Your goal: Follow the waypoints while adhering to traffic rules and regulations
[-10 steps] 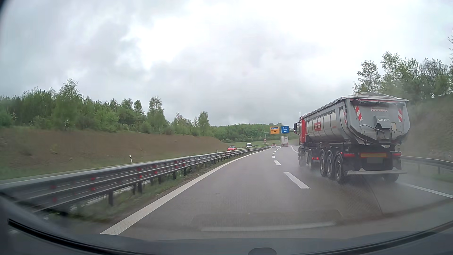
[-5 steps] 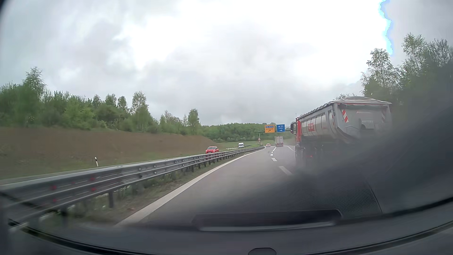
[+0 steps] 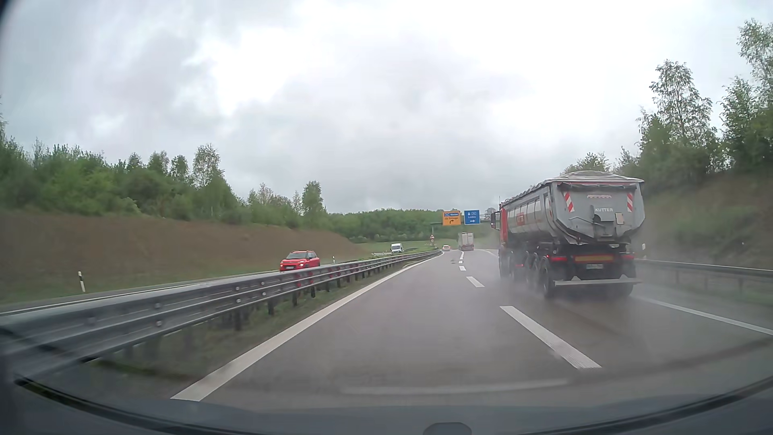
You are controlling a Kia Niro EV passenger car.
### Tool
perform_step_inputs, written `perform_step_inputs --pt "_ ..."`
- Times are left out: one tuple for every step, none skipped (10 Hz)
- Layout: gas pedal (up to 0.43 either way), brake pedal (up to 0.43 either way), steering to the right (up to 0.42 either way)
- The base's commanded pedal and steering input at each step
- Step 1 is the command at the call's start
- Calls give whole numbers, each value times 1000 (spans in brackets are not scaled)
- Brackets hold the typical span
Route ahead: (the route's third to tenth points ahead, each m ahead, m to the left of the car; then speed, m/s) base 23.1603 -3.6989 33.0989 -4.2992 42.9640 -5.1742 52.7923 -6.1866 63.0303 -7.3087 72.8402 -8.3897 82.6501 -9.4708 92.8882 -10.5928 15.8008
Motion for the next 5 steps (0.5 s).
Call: perform_step_inputs --pt "87 0 15" --pt "87 0 15" --pt "87 0 15" --pt "87 0 14" --pt "87 0 14"
